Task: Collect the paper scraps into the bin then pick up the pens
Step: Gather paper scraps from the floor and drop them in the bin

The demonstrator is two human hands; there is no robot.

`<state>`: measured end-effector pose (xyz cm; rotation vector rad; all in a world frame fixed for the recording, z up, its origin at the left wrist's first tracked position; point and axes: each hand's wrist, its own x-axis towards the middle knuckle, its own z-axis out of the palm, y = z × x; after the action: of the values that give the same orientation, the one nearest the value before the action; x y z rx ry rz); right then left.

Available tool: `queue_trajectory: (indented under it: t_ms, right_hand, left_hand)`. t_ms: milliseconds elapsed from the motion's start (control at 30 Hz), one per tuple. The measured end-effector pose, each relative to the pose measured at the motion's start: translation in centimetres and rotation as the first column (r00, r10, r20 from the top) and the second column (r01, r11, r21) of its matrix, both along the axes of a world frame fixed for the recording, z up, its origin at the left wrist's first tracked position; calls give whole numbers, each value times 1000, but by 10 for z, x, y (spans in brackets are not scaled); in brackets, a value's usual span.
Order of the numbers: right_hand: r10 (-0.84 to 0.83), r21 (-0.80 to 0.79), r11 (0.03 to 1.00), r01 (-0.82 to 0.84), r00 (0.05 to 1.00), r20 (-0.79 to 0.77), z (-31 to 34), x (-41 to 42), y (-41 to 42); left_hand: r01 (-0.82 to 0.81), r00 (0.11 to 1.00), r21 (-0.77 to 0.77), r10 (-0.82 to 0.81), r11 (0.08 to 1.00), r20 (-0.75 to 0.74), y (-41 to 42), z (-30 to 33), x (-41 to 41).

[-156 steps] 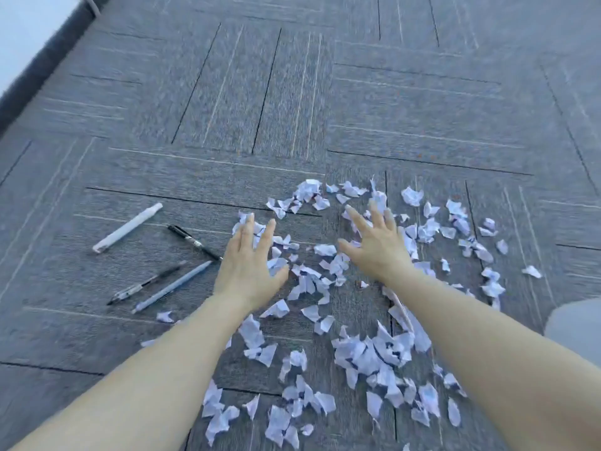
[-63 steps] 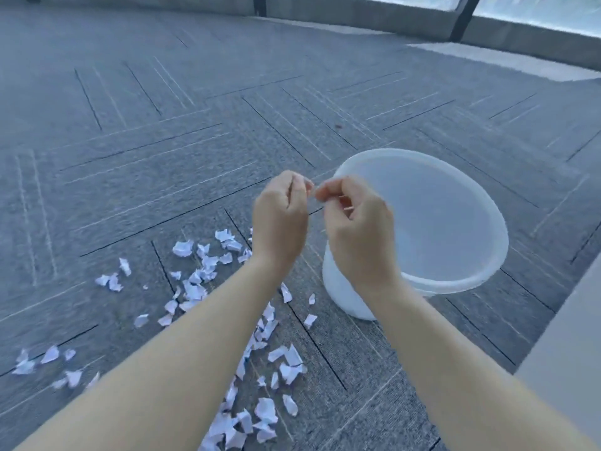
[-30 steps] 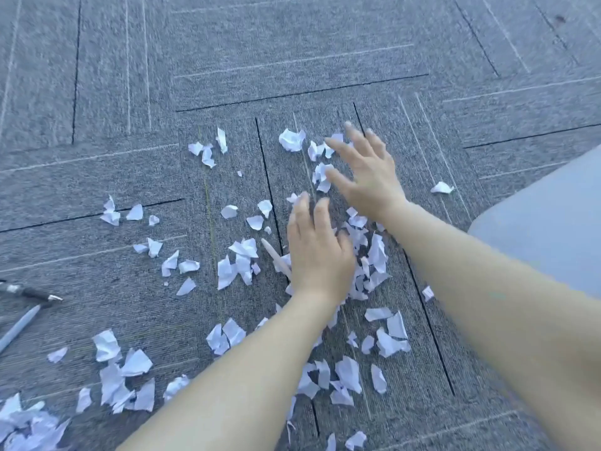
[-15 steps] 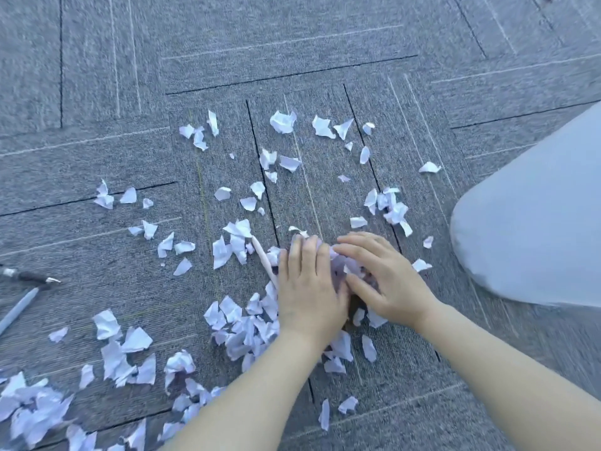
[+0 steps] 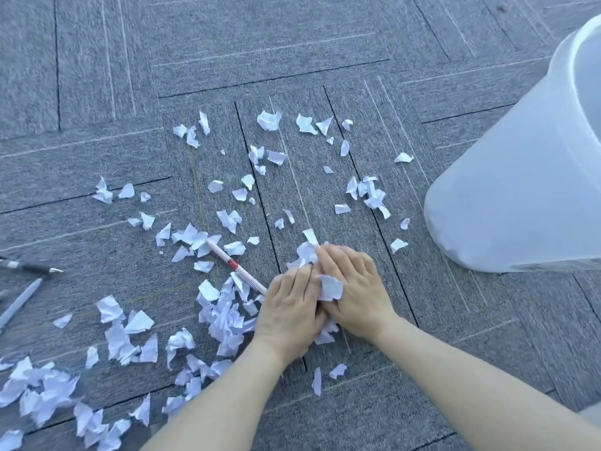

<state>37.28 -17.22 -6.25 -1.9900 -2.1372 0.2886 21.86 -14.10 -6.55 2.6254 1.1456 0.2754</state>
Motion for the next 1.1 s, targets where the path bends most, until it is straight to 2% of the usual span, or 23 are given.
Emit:
queue_trajectory:
  t_ms: [100, 200, 267, 367, 433, 500, 600, 733, 800, 867, 933, 1000, 1100]
  right_hand:
    - [60, 92, 994, -65, 997, 53, 1, -2, 14]
    - [93, 120, 988, -101, 993, 70, 6, -2, 15]
    - [80, 75, 994, -83, 996, 34, 11, -4, 12]
    - [16, -79, 997, -18, 1000, -25, 23, -7, 14]
    - [-174, -159, 974, 158, 981, -90, 40, -7, 20]
    - [-342, -195, 937, 291, 880, -330, 66, -4, 32]
    - [-410, -23, 881, 473, 737, -538, 128, 5, 55]
    - [-354, 83, 721, 687, 470, -808, 225, 46, 73]
    - [-305, 158, 630, 760, 429, -850, 266, 78, 68]
    - [-295, 197, 532, 823, 399, -868, 296, 112, 57]
    - [-328, 208, 472, 857, 390, -861, 313, 145, 43]
    - [-424, 185, 444, 877, 388, -819, 317, 173, 29]
    - [-554, 15, 432, 902, 279, -784, 304, 199, 11]
  left_hand:
    - [8, 997, 70, -14, 998, 78, 10, -4, 3]
    - [111, 992, 147, -119, 983, 47, 27, -4, 1]
    - [170, 985, 109, -170, 979, -15, 41, 1, -3]
    - [238, 969, -42, -240, 970, -51, 57, 10, -8]
    - [132, 991, -130, -129, 983, 30, 64, 24, -6]
    - [-23, 980, -245, 71, 969, 188, 74, 50, 4]
    - [-75, 824, -375, 269, 924, 499, 90, 118, 40]
    - [68, 572, -388, 282, 919, 770, 97, 226, 118]
    - [167, 482, -357, 240, 919, 842, 95, 269, 162]
    - [248, 451, -323, 187, 913, 873, 88, 299, 205]
    - [307, 470, -340, 169, 889, 866, 79, 316, 244]
    - [327, 531, -426, 209, 843, 821, 71, 317, 276]
    - [286, 735, -604, 234, 744, 637, 67, 298, 305]
